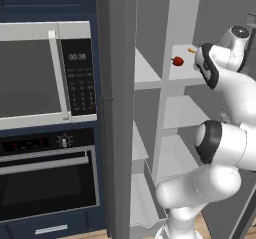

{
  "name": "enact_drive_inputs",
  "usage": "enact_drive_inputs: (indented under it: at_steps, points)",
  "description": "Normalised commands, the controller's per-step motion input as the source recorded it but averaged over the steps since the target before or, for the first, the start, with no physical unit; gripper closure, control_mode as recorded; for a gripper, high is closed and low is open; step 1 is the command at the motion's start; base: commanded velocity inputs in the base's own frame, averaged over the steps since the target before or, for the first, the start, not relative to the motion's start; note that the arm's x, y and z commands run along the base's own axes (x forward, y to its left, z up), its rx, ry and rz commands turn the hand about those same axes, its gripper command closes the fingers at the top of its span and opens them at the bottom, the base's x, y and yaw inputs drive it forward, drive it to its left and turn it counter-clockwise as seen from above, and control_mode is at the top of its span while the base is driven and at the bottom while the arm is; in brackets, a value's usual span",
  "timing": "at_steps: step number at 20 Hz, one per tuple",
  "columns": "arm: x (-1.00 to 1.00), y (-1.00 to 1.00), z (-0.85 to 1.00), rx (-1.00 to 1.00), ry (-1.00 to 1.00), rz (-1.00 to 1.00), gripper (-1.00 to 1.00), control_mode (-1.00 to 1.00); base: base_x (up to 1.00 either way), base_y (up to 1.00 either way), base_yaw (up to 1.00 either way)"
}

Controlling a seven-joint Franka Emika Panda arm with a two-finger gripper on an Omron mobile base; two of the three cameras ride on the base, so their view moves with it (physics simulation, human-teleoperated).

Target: Take the sweet potato and bell pepper from the fridge shelf and place them in the freezer drawer to begin freezing them.

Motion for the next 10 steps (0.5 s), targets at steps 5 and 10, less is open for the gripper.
enact_drive_inputs:
  at_steps: [5, 10]
  points:
    - [0.62, -0.30, 0.01, 0.00, 0.06, -0.03, -1.00, -1.00, 0.00, 0.00, 0.00]
    - [0.38, -0.44, 0.02, 0.00, 0.00, 0.00, -1.00, -1.00, 0.00, 0.00, 0.00]
